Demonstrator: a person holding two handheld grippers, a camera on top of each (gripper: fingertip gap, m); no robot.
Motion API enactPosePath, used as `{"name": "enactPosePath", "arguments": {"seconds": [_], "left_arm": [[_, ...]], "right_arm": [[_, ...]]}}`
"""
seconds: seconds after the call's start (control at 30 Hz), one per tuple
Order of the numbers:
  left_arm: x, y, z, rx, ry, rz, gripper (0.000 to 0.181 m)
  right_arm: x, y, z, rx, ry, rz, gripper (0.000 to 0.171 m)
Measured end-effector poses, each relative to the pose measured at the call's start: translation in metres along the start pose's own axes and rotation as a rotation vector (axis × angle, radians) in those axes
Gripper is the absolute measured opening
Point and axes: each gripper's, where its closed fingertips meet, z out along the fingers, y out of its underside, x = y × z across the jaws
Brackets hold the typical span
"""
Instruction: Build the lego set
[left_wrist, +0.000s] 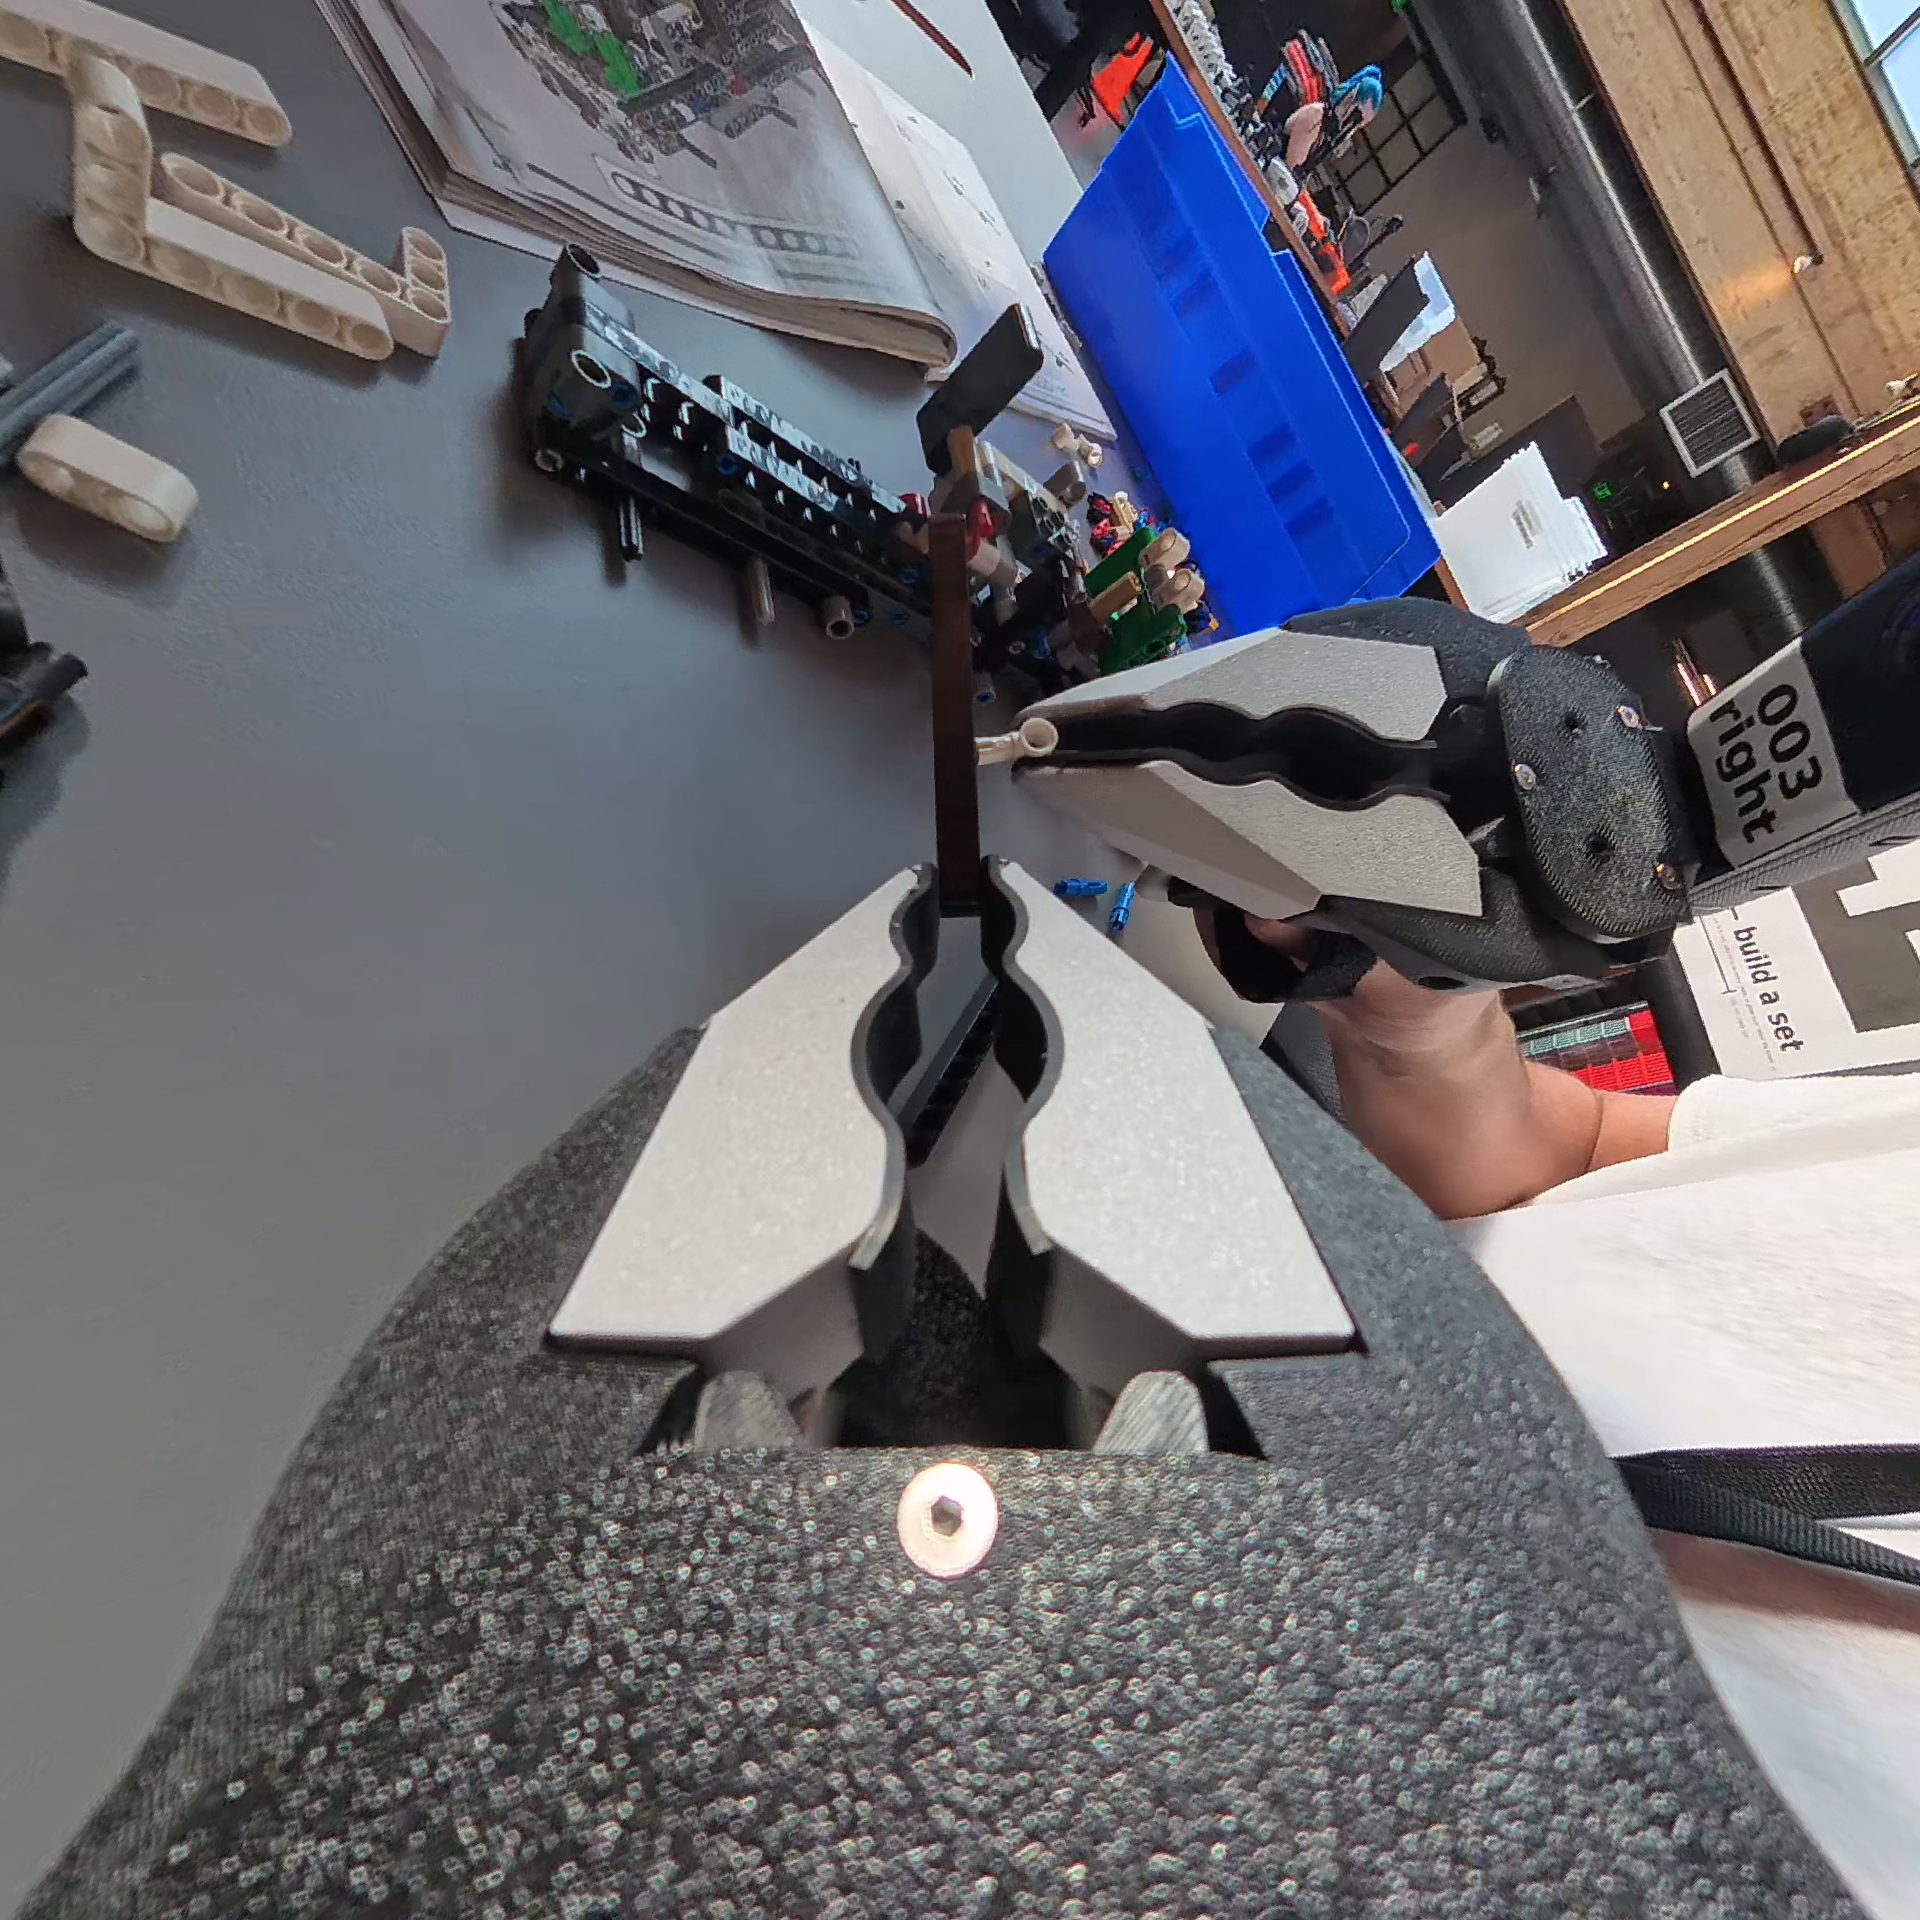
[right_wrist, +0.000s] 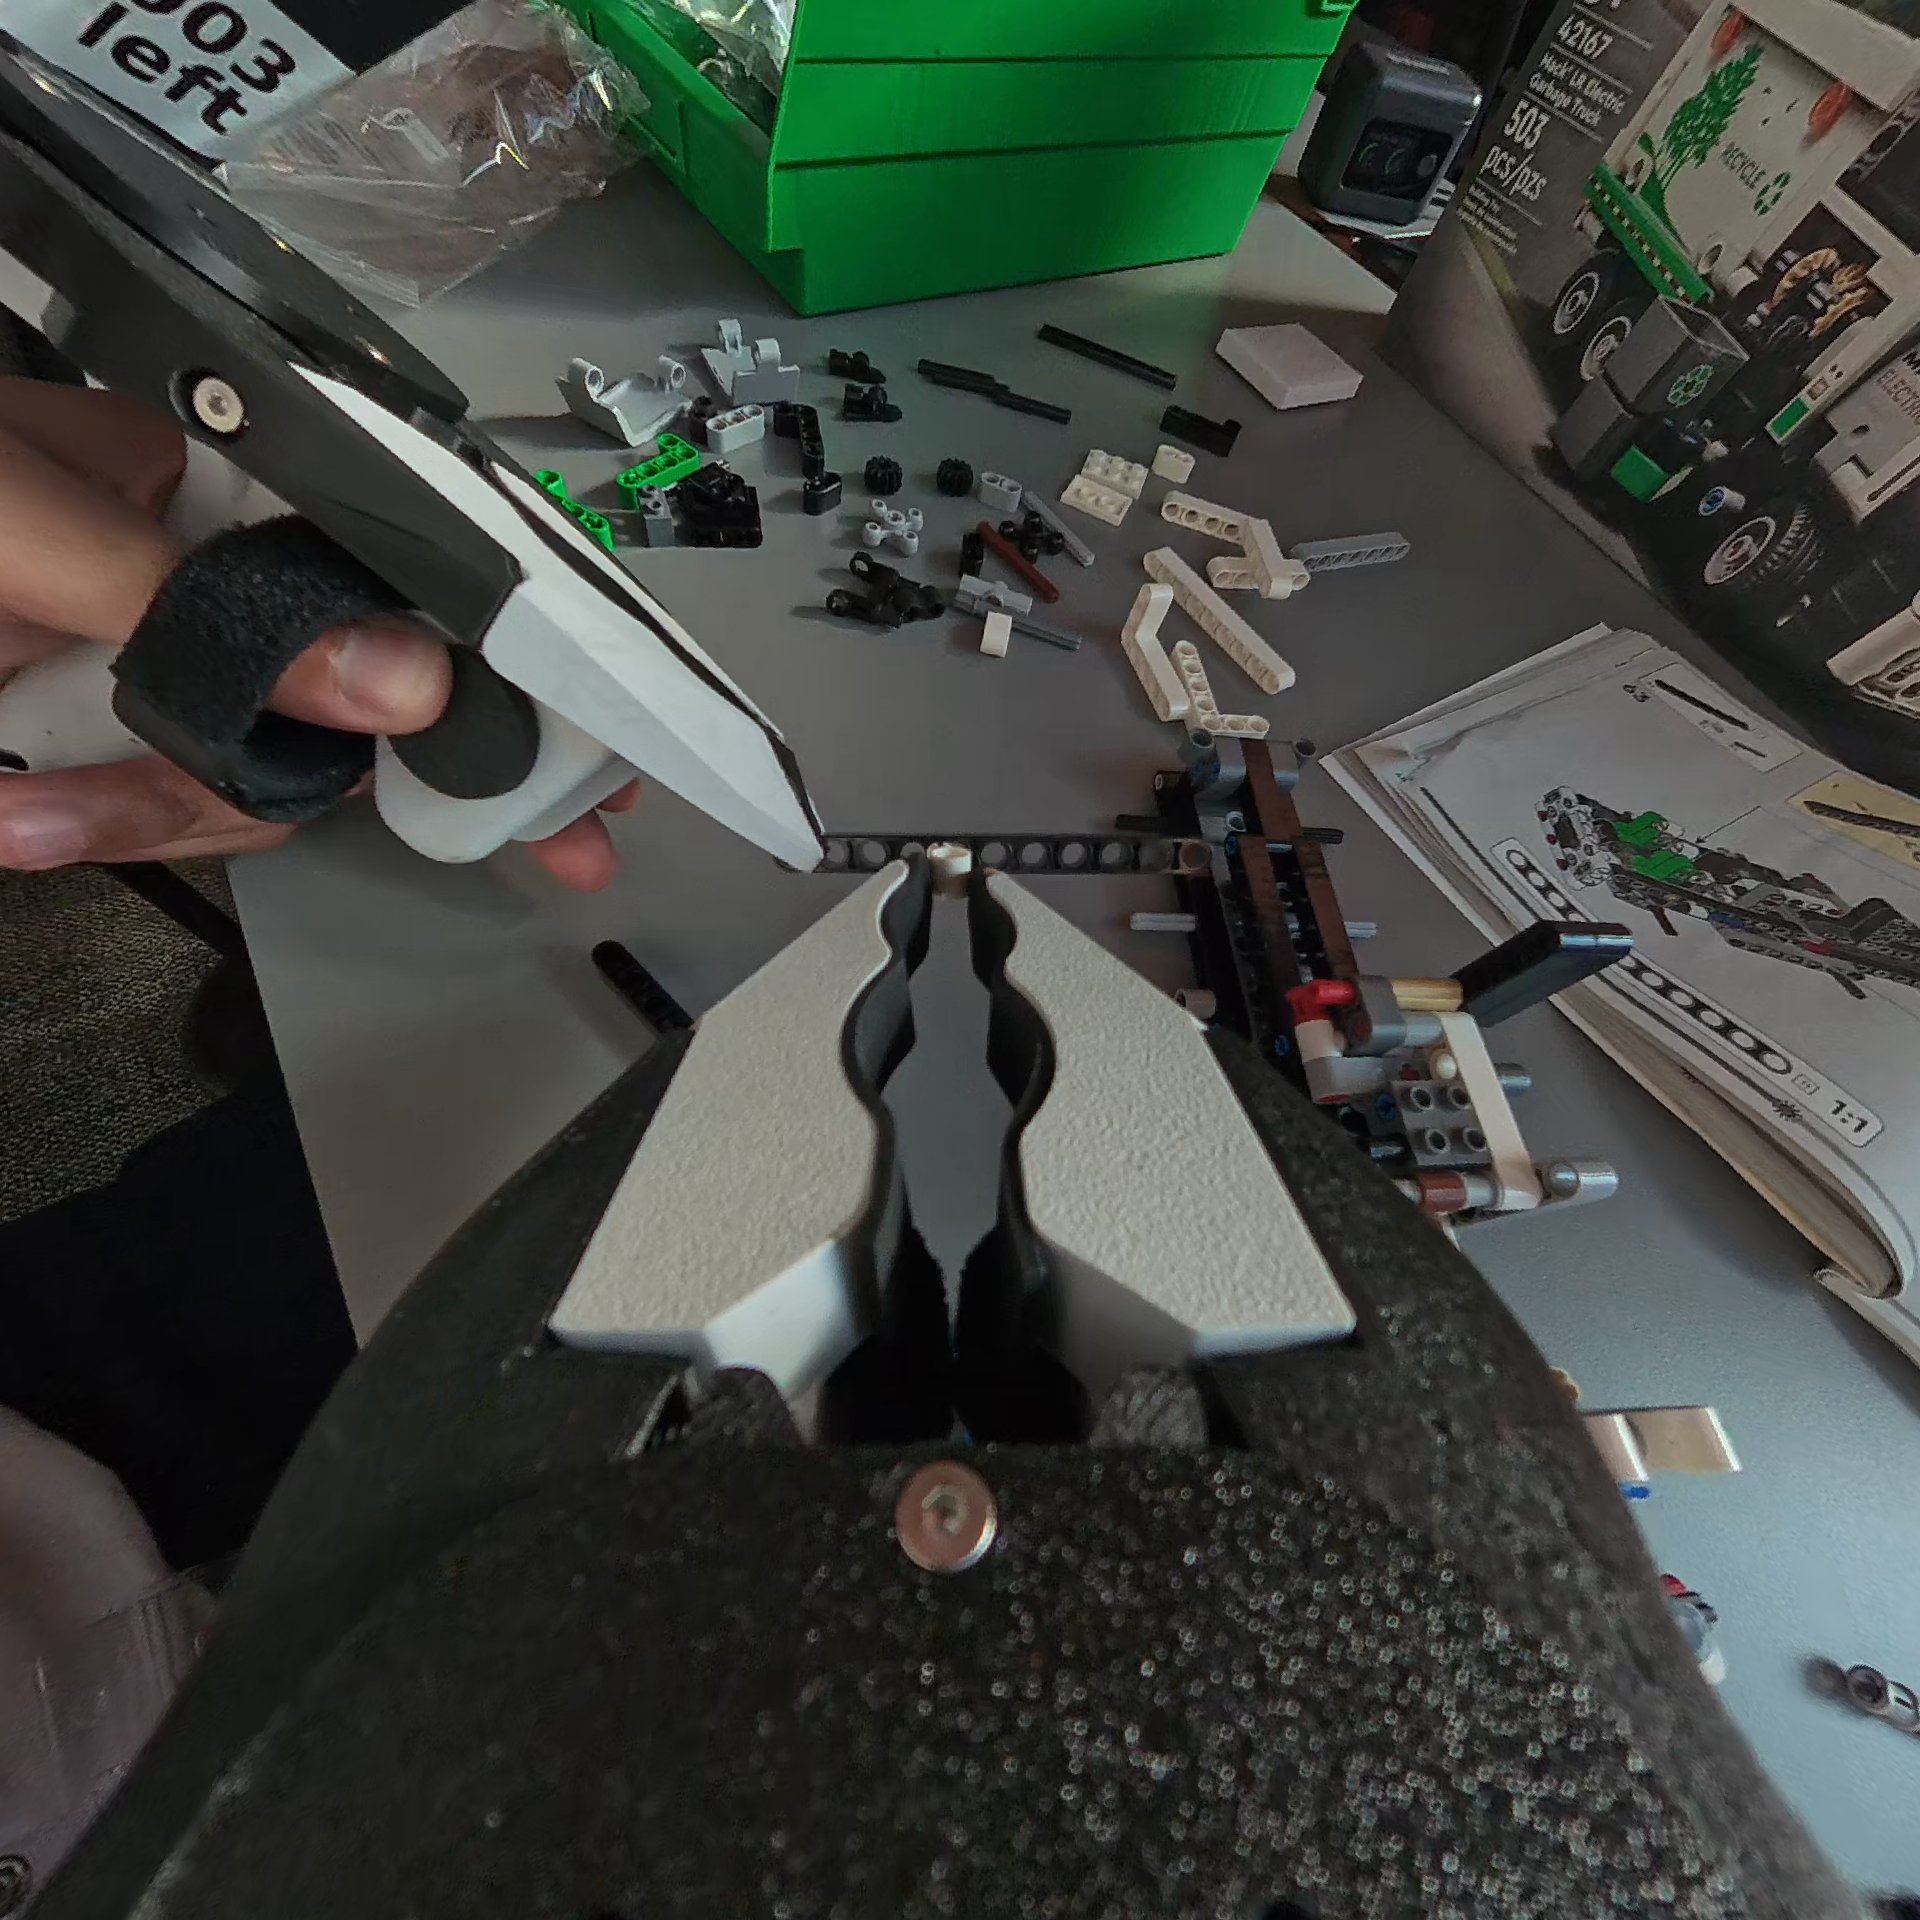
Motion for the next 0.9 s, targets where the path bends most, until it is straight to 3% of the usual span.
{"name": "enactPosePath", "arguments": {"seconds": [0.43,0.63,0.9], "left_arm": [[0.0,0.002,0.001,-0.007,-0.015,0.022,0.007],[0.004,0.006,0.001,-0.008,-0.079,0.205,0.006],[0.001,0.014,-0.001,-0.044,-0.122,0.293,0.006]], "right_arm": [[0.002,0.003,0.001,-0.014,0.015,-0.014,0.006],[0.0,0.002,-0.002,-0.059,0.059,-0.155,0.006],[-0.007,0.009,0.002,-0.045,-0.057,-0.001,0.006]]}}
